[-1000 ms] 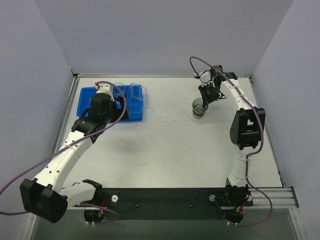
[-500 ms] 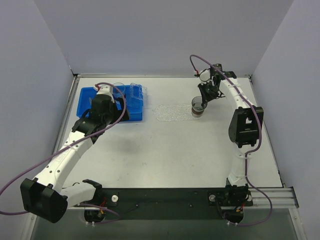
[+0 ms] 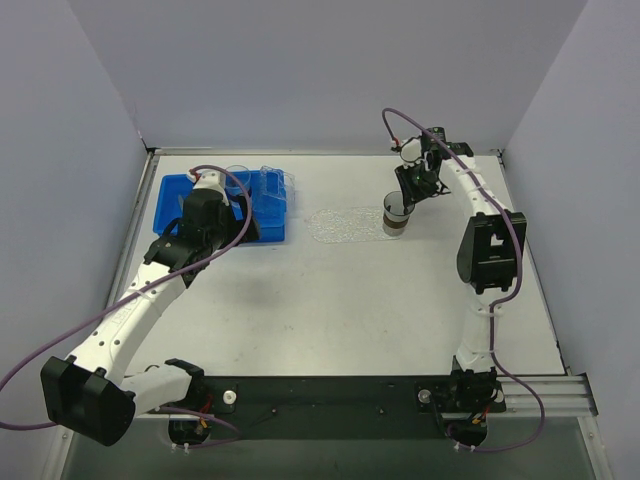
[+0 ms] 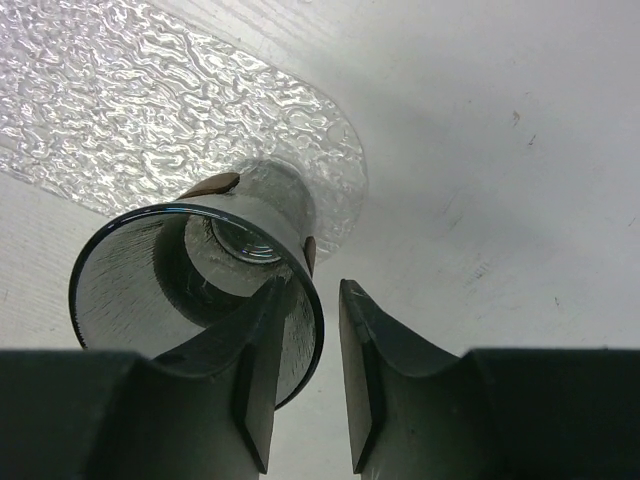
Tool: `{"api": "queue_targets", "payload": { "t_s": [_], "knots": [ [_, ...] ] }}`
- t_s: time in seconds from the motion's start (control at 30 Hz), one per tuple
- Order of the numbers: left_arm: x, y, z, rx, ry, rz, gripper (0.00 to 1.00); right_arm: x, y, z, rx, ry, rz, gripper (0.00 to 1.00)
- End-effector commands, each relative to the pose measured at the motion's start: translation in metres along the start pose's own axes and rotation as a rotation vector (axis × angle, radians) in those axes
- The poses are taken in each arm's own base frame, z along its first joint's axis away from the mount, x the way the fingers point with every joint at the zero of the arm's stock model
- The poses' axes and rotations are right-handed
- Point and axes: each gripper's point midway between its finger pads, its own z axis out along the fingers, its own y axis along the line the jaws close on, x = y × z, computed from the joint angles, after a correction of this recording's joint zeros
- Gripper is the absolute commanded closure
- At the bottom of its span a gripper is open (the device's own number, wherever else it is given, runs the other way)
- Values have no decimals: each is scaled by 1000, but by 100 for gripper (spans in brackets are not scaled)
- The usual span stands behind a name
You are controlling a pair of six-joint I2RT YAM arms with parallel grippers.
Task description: Prepare toiletry sets of a toothbrush and toothpaste on the tray
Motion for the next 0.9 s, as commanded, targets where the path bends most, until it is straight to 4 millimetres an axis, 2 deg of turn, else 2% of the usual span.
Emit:
{"api": "queue_targets", "payload": {
  "t_s": [0.0, 0.43, 0.73, 0.83, 0.87],
  "knots": [
    [-10, -6, -2, 24, -29, -18, 3, -8, -6, -6, 15, -19, 18, 74],
    [-12, -8, -2, 32, -37, -20, 4, -17, -9, -16, 34, -49, 68, 61],
    [-25, -9, -4, 4, -59, -84, 6, -40, -8, -48, 40, -141, 75, 59],
    [-23, -10, 1, -3, -51, -119, 9, -48, -1, -66, 20, -185, 77, 60],
    [-22, -10, 4, -13, -43, -130, 10, -54, 2, -79, 21, -217, 74, 61]
  ]
}}
